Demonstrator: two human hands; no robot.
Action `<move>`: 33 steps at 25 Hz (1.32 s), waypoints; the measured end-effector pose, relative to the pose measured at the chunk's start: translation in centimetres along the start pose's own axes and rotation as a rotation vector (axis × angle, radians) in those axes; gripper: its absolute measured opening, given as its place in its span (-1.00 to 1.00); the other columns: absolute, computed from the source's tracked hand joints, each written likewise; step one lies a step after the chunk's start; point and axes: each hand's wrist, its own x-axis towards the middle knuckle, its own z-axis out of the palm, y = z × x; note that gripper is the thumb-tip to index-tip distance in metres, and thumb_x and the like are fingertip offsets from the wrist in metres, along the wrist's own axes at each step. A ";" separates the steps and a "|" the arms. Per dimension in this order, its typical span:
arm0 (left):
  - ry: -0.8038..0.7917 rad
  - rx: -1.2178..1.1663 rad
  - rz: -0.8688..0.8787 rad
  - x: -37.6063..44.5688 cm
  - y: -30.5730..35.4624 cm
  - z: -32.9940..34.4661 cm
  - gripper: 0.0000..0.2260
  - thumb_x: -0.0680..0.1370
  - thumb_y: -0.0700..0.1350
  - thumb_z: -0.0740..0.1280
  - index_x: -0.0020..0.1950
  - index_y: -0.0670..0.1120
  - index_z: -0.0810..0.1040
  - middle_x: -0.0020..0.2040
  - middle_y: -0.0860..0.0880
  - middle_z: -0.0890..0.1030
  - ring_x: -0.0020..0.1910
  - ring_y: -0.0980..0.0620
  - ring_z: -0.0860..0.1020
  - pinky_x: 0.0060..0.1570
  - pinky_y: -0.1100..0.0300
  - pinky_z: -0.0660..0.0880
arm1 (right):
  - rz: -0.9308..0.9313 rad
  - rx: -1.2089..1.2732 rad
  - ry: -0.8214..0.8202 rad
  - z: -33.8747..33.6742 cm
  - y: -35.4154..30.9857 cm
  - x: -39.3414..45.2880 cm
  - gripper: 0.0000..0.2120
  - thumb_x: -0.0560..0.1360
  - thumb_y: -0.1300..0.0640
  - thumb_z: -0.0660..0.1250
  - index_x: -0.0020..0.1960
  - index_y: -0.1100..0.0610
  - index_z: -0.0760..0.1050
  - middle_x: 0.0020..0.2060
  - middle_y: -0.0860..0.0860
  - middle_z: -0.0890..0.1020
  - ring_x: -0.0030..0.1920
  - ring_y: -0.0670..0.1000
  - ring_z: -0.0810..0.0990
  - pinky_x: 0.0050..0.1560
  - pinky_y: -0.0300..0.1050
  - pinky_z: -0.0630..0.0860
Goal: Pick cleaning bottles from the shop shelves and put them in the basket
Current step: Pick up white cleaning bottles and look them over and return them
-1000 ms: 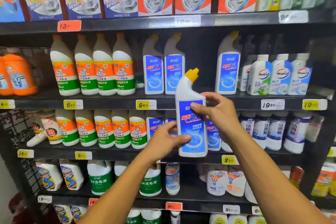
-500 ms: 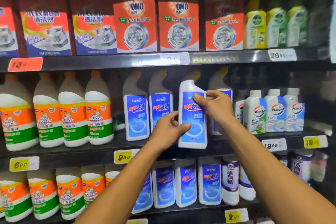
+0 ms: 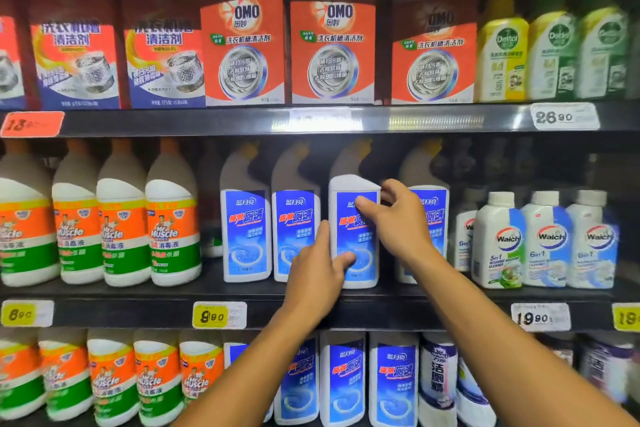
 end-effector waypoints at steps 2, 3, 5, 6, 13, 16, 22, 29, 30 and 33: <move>0.081 0.133 0.064 -0.7 -0.2 0.3 -0.38 0.53 0.07 0.39 0.52 0.03 0.21 0.29 0.01 0.59 0.22 -0.09 0.55 0.11 0.02 0.51 | -0.033 -0.048 -0.024 -0.3 0.4 0.2 -0.53 0.47 0.07 0.49 0.32 0.16 0.46 0.17 0.07 0.66 0.14 0.04 0.65 0.17 0.12 0.58; 0.107 0.166 0.094 -1.0 -0.3 0.2 -0.31 0.53 0.08 0.40 0.56 0.05 0.14 0.35 0.03 0.53 0.27 -0.05 0.51 0.12 0.04 0.50 | -0.041 -0.062 -0.052 -0.5 0.6 0.2 -0.52 0.46 0.07 0.50 0.31 0.13 0.45 0.15 0.05 0.67 0.13 0.03 0.65 0.17 0.13 0.58; 0.135 0.271 0.174 -1.3 -0.7 0.1 -0.27 0.53 0.11 0.38 0.60 0.08 0.07 0.38 0.05 0.45 0.30 0.00 0.46 0.05 0.08 0.49 | -0.020 -0.094 -0.157 -1.0 1.1 0.3 -0.54 0.41 0.10 0.54 0.23 -0.02 0.43 0.09 -0.02 0.69 0.07 -0.02 0.68 0.13 0.13 0.60; 0.152 0.330 0.199 -1.3 -0.8 0.1 -0.27 0.54 0.13 0.37 0.60 0.09 0.06 0.33 0.04 0.45 0.28 0.01 0.46 -0.02 0.12 0.48 | -0.009 -0.129 -0.211 -1.1 1.3 0.2 -0.56 0.39 0.12 0.56 0.12 -0.08 0.40 0.03 -0.06 0.70 0.00 -0.05 0.69 0.08 0.12 0.62; 0.104 0.497 0.153 -0.9 -1.6 -0.2 -0.26 0.56 0.20 0.30 0.60 0.18 -0.08 0.06 0.03 0.58 0.01 -0.02 0.60 -0.22 0.16 0.40 | 0.003 -0.142 -0.255 -0.2 2.3 0.5 -0.56 0.43 0.15 0.53 0.12 0.08 0.31 0.07 0.06 0.66 0.07 0.11 0.67 0.09 0.21 0.61; 0.107 0.471 0.132 -1.3 -1.8 -0.5 -0.29 0.55 0.23 0.30 0.60 0.16 0.01 0.03 0.08 0.58 -0.10 0.12 0.54 -0.33 0.37 0.30 | -0.033 -0.158 -0.253 -0.6 2.4 0.2 -0.34 0.47 0.16 0.50 0.45 0.06 0.23 0.16 -0.04 0.57 0.13 -0.02 0.60 0.19 0.07 0.57; 0.081 -0.243 0.011 -1.3 -1.8 -1.2 -0.70 0.54 -0.07 0.41 0.18 0.25 0.47 -0.16 0.10 0.58 -0.21 0.19 0.54 -0.25 0.43 0.45 | -0.257 0.083 0.133 -8.0 1.5 -0.2 -0.74 0.55 0.25 0.38 0.04 -0.12 0.53 -0.05 -0.03 0.69 -0.04 -0.01 0.68 0.02 0.01 0.63; -0.105 -0.696 -0.152 -0.1 0.9 0.4 -0.89 0.57 -0.24 0.34 0.04 -0.07 0.60 -0.13 -0.03 0.73 -0.14 0.05 0.70 -0.21 0.30 0.58 | -0.034 0.135 0.014 -11.2 5.5 1.2 -0.55 0.59 0.35 0.28 0.46 0.21 0.31 0.28 0.01 0.48 0.20 -0.15 0.52 0.11 -0.43 0.49; -0.120 -0.711 -0.173 -0.1 1.0 0.7 -0.89 0.57 -0.23 0.35 0.05 -0.07 0.60 -0.11 -0.04 0.73 -0.12 0.04 0.70 -0.20 0.29 0.58 | 0.004 0.161 -0.027 -10.8 6.1 1.2 -0.51 0.60 0.33 0.28 0.50 0.21 0.25 0.30 0.00 0.45 0.25 -0.11 0.49 0.10 -0.42 0.48; -0.165 -0.741 -0.240 -0.1 0.8 1.0 -0.90 0.58 -0.23 0.35 0.07 -0.11 0.61 -0.07 -0.10 0.73 -0.08 -0.04 0.70 -0.21 0.27 0.57 | 0.109 0.247 -0.159 -9.9 8.1 1.0 -0.55 0.60 0.24 0.32 0.44 0.18 0.29 0.28 -0.02 0.56 0.17 -0.13 0.61 0.03 -0.34 0.53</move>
